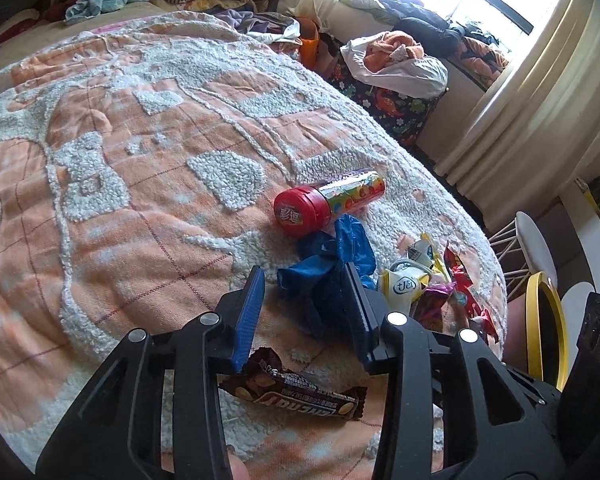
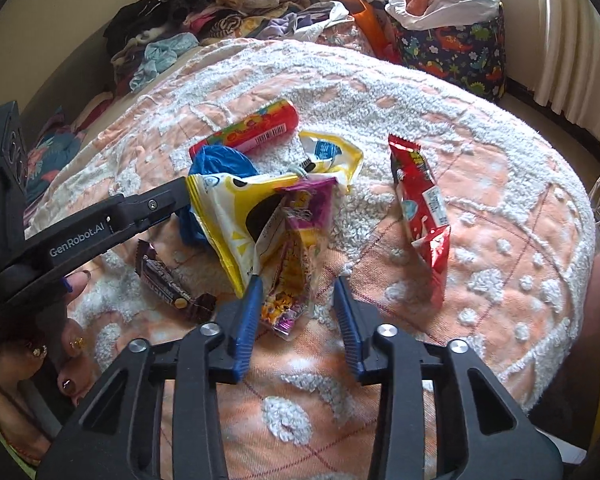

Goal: Collect trash
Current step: 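Grasp the blue plastic bag with the left gripper while the right grasps the pink snack wrapper, then carry the blue bag and pink wrapper over the yellow bin with both grippers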

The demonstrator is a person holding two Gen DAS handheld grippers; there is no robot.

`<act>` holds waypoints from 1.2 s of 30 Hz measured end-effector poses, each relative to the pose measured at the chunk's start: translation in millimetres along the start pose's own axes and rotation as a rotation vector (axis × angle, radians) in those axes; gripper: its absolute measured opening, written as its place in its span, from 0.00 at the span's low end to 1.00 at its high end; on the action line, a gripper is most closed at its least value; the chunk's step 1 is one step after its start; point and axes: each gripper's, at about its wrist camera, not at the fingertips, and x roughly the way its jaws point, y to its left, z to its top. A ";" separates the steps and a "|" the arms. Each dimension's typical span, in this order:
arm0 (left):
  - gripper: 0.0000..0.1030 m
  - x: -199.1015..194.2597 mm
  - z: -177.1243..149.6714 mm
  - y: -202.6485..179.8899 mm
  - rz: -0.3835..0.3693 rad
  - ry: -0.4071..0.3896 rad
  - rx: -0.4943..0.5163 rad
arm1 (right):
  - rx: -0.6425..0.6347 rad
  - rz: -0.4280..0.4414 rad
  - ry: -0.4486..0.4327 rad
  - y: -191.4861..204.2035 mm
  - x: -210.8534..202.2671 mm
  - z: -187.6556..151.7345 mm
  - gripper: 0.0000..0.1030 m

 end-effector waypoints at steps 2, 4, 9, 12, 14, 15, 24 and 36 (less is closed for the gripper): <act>0.32 4.0 -1.0 -1.7 0.001 0.012 0.005 | 0.010 0.009 0.004 -2.5 3.2 -1.0 0.15; 0.32 5.4 -1.2 -2.5 -0.001 0.016 0.007 | 0.023 0.028 -0.007 -5.2 0.6 -2.0 0.11; 0.21 9.2 -1.8 -5.1 -0.028 0.030 0.013 | 0.034 0.050 -0.036 -7.6 -10.4 -6.0 0.09; 0.10 9.0 -3.3 -6.5 -0.071 0.039 0.003 | 0.030 0.055 -0.056 -8.0 -20.0 -9.8 0.09; 0.06 4.5 -4.8 -10.1 -0.088 0.030 0.014 | 0.030 0.055 -0.079 -9.0 -28.8 -11.8 0.09; 0.05 1.8 -5.9 -13.7 -0.091 0.023 0.022 | 0.031 0.057 -0.089 -10.0 -33.4 -12.9 0.09; 0.04 -32.2 0.3 -35.7 -0.134 -0.069 0.070 | 0.052 0.059 -0.162 -21.2 -68.2 -22.4 0.09; 0.04 -62.5 6.5 -62.4 -0.192 -0.125 0.093 | 0.069 0.065 -0.219 -38.6 -103.6 -28.6 0.09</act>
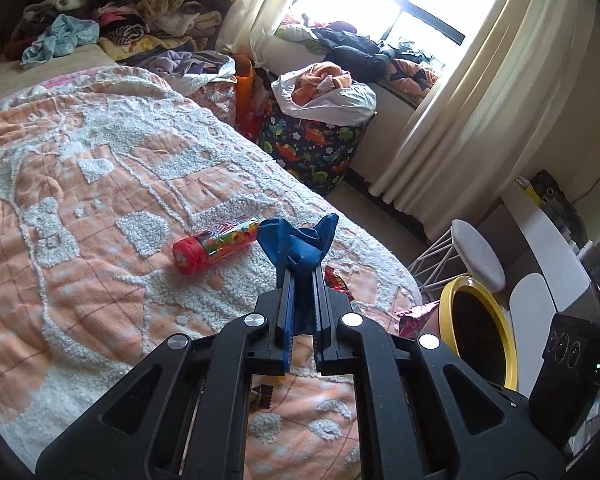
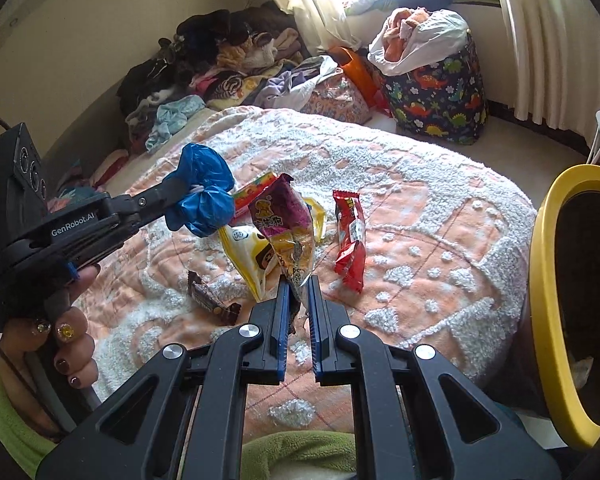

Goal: Collect trash
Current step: 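Carry the blue bag and pink wrapper over the yellow bin with both grippers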

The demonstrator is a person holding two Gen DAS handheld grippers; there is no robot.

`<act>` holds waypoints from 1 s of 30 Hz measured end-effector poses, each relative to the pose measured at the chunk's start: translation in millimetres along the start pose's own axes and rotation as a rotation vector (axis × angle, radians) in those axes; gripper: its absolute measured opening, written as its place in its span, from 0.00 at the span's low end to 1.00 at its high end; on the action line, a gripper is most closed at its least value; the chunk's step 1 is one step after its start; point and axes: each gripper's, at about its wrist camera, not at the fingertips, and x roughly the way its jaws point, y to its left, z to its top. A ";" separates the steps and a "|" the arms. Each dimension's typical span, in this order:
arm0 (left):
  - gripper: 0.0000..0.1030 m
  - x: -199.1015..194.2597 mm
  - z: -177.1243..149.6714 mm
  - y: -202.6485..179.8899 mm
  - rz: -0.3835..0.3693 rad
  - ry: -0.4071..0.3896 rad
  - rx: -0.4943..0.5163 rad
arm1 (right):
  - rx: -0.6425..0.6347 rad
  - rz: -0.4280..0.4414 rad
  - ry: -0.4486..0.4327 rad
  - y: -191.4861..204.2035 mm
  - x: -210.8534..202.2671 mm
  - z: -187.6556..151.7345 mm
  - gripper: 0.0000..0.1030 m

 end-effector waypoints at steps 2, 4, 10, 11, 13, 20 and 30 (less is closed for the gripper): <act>0.04 -1.1 -0.4 -7.0 -0.014 0.002 0.010 | 0.002 0.002 -0.011 -1.2 -5.0 1.7 0.09; 0.03 -2.6 -0.9 -13.1 -0.018 -0.002 0.027 | 0.005 0.005 -0.020 -3.0 -9.9 3.1 0.09; 0.03 -4.6 -2.3 -27.8 -0.032 -0.004 0.059 | 0.009 0.004 -0.048 -8.3 -23.3 6.1 0.09; 0.03 -4.9 -2.9 -28.9 -0.034 -0.004 0.061 | 0.010 0.005 -0.051 -9.3 -25.1 7.0 0.09; 0.03 -5.9 -3.3 -31.8 -0.036 -0.006 0.068 | 0.012 0.004 -0.060 -8.4 -29.2 6.4 0.09; 0.03 -9.6 -6.0 -45.3 -0.048 -0.009 0.096 | 0.021 -0.003 -0.092 -11.3 -45.5 9.1 0.09; 0.03 -11.6 -9.8 -66.6 -0.069 -0.009 0.136 | 0.044 -0.032 -0.132 -27.8 -65.9 16.3 0.09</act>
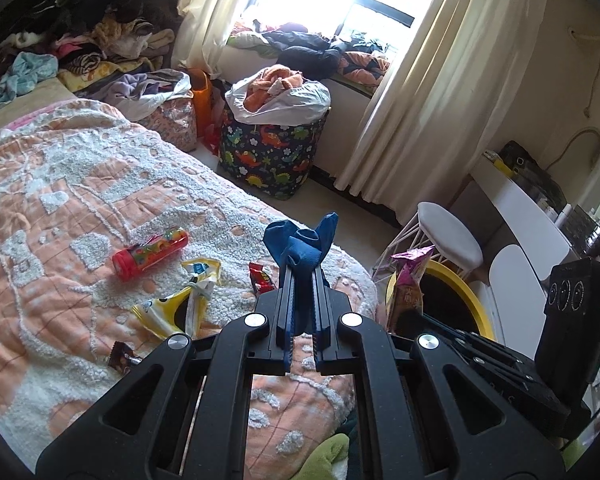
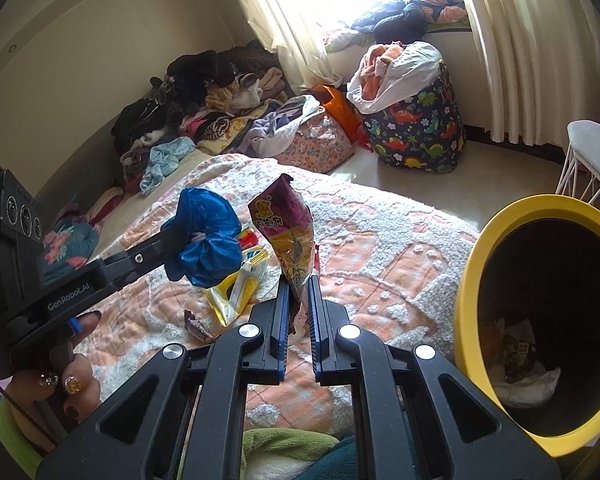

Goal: Collect trash
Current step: 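Carry the blue bag and pink wrapper over the yellow bin with both grippers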

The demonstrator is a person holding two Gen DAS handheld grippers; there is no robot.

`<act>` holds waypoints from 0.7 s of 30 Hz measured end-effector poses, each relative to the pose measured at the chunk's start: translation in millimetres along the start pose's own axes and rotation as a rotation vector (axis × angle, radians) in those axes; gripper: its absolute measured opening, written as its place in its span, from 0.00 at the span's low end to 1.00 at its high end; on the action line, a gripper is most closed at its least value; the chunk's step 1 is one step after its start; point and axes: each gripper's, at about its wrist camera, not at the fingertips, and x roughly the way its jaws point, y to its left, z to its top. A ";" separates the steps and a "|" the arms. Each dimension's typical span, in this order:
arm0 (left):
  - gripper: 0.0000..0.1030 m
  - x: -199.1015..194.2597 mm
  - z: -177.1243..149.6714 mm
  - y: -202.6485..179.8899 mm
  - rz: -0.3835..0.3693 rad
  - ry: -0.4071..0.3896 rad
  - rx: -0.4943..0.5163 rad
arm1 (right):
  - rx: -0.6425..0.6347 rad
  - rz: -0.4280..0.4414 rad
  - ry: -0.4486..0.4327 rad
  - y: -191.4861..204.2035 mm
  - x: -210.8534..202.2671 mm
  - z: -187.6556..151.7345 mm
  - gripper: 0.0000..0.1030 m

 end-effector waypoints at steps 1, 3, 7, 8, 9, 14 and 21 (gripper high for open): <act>0.03 -0.1 0.0 -1.9 -0.001 -0.001 0.003 | 0.003 -0.001 -0.004 -1.0 -1.7 0.1 0.09; 0.03 -0.5 -0.2 -4.8 -0.002 -0.005 0.007 | 0.011 -0.008 -0.010 -5.2 -5.3 2.0 0.09; 0.03 -0.4 -1.4 -11.4 -0.006 -0.007 0.018 | 0.029 -0.023 -0.024 -12.7 -11.3 5.9 0.09; 0.03 -0.6 -1.7 -13.6 -0.007 -0.007 0.022 | 0.033 -0.026 -0.028 -14.9 -12.6 6.5 0.09; 0.03 -0.6 -2.0 -15.4 -0.009 -0.007 0.025 | 0.038 -0.030 -0.033 -17.5 -14.7 7.5 0.09; 0.03 0.4 -3.5 -23.6 -0.015 -0.007 0.038 | 0.065 -0.043 -0.053 -29.5 -22.6 9.6 0.09; 0.03 2.3 -6.4 -36.0 -0.032 -0.001 0.052 | 0.102 -0.061 -0.081 -45.6 -34.4 11.9 0.09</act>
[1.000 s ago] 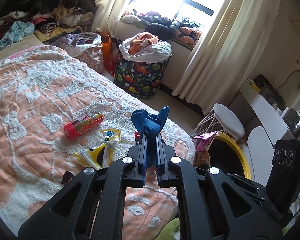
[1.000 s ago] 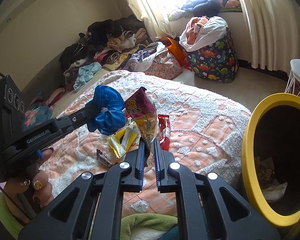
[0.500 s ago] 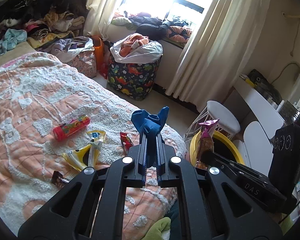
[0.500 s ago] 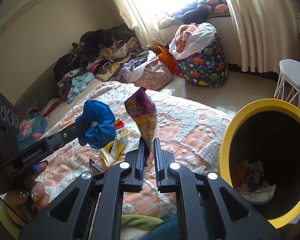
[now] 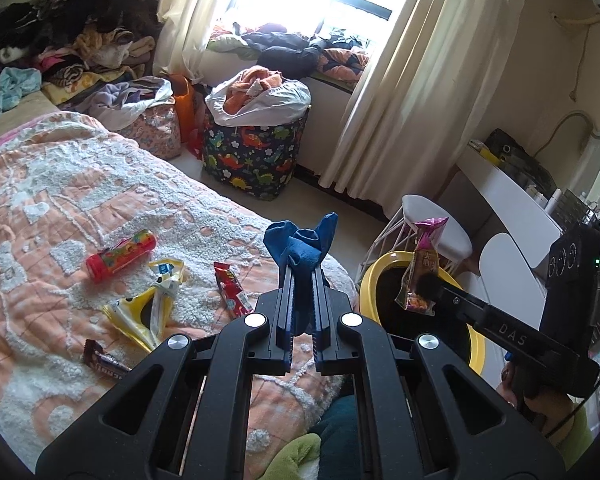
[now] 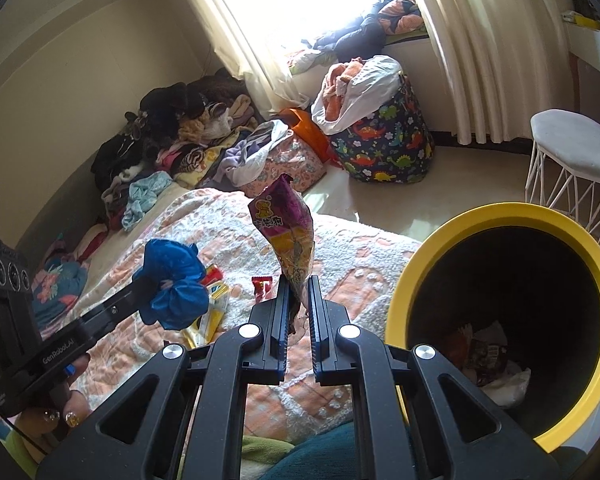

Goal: Collect trash
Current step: 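Carry the blue bag and pink wrapper over the yellow bin with both grippers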

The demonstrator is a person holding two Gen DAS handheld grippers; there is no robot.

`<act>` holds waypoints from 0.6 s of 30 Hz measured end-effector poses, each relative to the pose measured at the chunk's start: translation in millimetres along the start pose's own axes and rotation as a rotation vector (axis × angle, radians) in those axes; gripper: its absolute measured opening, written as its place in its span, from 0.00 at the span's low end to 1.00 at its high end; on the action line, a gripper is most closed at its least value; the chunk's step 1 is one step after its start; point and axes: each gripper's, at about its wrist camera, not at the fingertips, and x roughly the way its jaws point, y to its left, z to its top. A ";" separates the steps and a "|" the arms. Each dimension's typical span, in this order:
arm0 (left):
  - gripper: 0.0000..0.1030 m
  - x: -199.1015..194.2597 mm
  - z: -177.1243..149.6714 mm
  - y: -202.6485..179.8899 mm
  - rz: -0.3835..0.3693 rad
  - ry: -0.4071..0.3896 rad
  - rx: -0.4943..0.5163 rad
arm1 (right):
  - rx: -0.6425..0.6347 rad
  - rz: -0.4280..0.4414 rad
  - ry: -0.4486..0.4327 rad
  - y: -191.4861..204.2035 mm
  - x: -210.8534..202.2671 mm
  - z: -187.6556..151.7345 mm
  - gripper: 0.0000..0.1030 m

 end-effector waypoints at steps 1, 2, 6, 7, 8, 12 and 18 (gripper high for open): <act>0.03 0.1 -0.2 -1.9 -0.003 0.000 0.004 | 0.004 -0.005 -0.003 -2.0 -1.2 1.1 0.09; 0.03 0.5 -0.4 -4.3 -0.005 0.001 0.008 | 0.009 -0.009 -0.006 -4.3 -2.2 2.1 0.09; 0.03 2.8 -1.5 -12.6 -0.018 0.004 0.021 | 0.029 -0.026 -0.015 -15.7 -6.5 5.6 0.09; 0.03 3.4 -2.0 -14.5 -0.021 0.006 0.025 | 0.031 -0.032 -0.018 -17.7 -7.4 5.9 0.09; 0.03 4.0 -2.4 -16.5 -0.025 0.008 0.030 | 0.033 -0.040 -0.019 -20.0 -7.7 6.5 0.09; 0.03 7.2 -4.4 -24.7 -0.039 0.014 0.046 | 0.047 -0.068 -0.027 -29.0 -9.6 8.0 0.09; 0.03 14.1 -9.4 -40.6 -0.063 0.029 0.074 | 0.070 -0.100 -0.045 -43.1 -13.7 10.3 0.09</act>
